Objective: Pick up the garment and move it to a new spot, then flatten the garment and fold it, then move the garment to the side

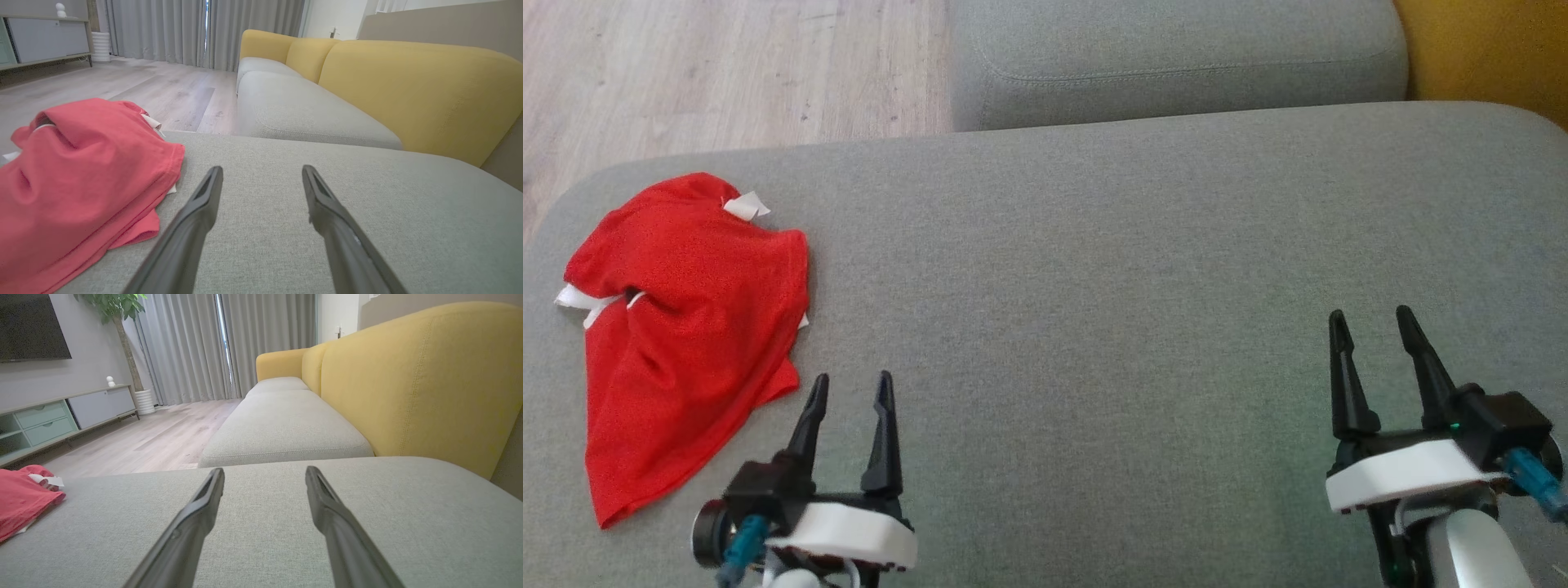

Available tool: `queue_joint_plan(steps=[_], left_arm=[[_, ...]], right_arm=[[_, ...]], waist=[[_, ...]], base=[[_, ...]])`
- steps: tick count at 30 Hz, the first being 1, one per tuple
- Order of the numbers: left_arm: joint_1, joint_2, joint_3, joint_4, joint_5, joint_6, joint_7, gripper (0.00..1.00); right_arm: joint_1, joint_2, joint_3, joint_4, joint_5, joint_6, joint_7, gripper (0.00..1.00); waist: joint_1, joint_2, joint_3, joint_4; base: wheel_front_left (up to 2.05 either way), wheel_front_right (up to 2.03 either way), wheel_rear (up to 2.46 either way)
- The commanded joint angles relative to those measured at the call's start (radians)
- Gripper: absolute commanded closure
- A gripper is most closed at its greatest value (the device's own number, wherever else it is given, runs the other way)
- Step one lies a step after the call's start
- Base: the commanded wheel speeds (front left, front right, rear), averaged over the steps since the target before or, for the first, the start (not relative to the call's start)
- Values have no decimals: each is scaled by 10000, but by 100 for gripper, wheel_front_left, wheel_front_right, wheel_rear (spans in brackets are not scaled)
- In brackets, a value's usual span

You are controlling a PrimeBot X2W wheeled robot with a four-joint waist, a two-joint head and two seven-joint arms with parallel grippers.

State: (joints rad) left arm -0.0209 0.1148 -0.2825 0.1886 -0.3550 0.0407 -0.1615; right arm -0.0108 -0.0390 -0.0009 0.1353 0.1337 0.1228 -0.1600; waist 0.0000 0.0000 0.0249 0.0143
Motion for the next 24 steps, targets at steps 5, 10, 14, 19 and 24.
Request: queue_joint_plan(steps=[5,10,14,19,24], left_arm=[[-682,292,-210,-263,935,280,-297,0],[-752,360,-540,-274,1438,496,-444,0],[-686,194,-489,-327,1277,395,-561,0],[-489,-164,67,-617,928,139,-707,0],[-253,-396,517,-987,1251,-177,-854,0]], right_arm=[[-534,-93,320,-519,-1013,63,-307,0],[-523,-97,409,-601,-1570,67,-455,0],[-503,-100,481,-621,-1607,69,-573,0],[-413,-104,487,-550,-967,72,-720,0],[-260,-108,389,-261,-347,76,-868,0]], waist=[[0,0,17,2],[0,0,31,19],[0,0,49,36],[0,0,45,55],[0,0,37,58]], base=[[0,0,0],[0,0,0],[0,0,0],[0,0,0],[0,0,0]])
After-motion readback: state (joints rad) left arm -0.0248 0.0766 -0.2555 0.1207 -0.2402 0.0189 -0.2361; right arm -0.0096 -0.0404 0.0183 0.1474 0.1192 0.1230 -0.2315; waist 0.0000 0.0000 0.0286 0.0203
